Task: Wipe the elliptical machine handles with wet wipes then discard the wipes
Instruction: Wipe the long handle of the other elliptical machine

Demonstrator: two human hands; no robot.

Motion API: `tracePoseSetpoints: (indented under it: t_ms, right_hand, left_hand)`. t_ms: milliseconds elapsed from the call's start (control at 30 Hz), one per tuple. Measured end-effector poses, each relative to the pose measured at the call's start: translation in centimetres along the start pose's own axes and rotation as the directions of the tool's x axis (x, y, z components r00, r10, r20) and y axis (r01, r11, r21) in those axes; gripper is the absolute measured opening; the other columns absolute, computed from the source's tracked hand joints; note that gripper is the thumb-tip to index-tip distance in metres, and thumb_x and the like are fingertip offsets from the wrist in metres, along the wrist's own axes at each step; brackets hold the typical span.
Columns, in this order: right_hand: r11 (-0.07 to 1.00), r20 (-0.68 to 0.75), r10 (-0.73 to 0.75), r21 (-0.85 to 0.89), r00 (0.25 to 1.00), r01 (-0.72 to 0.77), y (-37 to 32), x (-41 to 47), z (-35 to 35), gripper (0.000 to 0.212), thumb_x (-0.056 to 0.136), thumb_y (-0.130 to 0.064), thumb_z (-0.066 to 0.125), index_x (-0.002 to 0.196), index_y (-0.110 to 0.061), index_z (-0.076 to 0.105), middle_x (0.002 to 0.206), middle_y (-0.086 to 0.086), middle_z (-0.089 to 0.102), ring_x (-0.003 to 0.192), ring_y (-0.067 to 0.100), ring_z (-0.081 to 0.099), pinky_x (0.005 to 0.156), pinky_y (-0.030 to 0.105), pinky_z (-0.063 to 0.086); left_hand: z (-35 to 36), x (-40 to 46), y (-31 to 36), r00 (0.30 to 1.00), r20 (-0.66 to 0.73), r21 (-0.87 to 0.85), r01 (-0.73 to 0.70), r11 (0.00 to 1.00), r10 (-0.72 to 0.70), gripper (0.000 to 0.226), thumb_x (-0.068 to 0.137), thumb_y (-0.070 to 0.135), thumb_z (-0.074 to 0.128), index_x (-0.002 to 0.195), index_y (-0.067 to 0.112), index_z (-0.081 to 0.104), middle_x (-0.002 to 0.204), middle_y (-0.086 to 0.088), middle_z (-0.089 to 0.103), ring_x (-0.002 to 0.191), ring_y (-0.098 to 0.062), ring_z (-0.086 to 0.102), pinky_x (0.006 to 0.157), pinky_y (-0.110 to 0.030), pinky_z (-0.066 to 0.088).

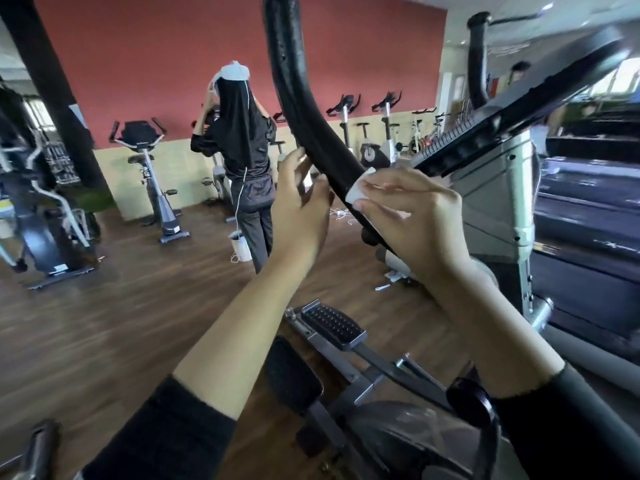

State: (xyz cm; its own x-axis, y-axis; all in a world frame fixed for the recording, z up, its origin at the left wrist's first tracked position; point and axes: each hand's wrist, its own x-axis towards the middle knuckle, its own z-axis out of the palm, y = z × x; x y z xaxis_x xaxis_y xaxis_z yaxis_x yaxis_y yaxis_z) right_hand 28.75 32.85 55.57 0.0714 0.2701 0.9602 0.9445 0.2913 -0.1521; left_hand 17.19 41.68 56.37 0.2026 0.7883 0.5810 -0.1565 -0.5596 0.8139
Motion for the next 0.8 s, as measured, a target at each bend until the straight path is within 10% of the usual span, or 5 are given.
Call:
tracePoseSetpoints:
  t_ms: [300,467,800]
  right_hand:
    - [0.993,-0.086,-0.046,-0.109,0.995,0.037,-0.2,-1.7,0.0,0.011,0.078,-0.005,0.075,0.087,0.001,0.075,0.088,0.011,0.071,0.082,0.025,0.066,0.078,0.025,0.052]
    - [0.989,-0.039,-0.029,-0.148,0.999,0.023,-1.5,2.6,3.0,0.015,0.069,-0.004,0.075,0.084,-0.002,0.076,0.083,0.01,0.072,0.079,0.027,0.067,0.067,0.031,0.056]
    - [0.995,-0.048,0.019,-0.095,0.999,-0.024,-1.4,4.0,3.9,0.02,0.069,-0.006,0.076,0.088,-0.001,0.075,0.088,0.01,0.073,0.082,0.025,0.068,0.078,0.022,0.047]
  left_hand:
    - [-1.1,1.6,1.1,0.998,0.067,0.023,0.007,1.0,-0.008,0.048,0.098,0.017,0.048,0.144,0.026,0.037,0.121,0.028,0.047,0.089,0.033,0.044,0.073,0.007,0.034]
    - [-1.4,2.8,1.1,0.998,0.061,-0.042,0.006,0.999,-0.004,0.044,0.085,0.02,0.046,0.128,0.029,0.055,0.125,0.007,0.063,0.105,-0.011,0.061,0.1,-0.049,0.048]
    - [-2.4,6.6,0.4,0.997,0.031,-0.053,-0.073,0.996,0.075,0.052,0.087,0.03,0.047,0.139,0.023,0.048,0.138,0.004,0.055,0.13,-0.018,0.05,0.11,-0.048,0.038]
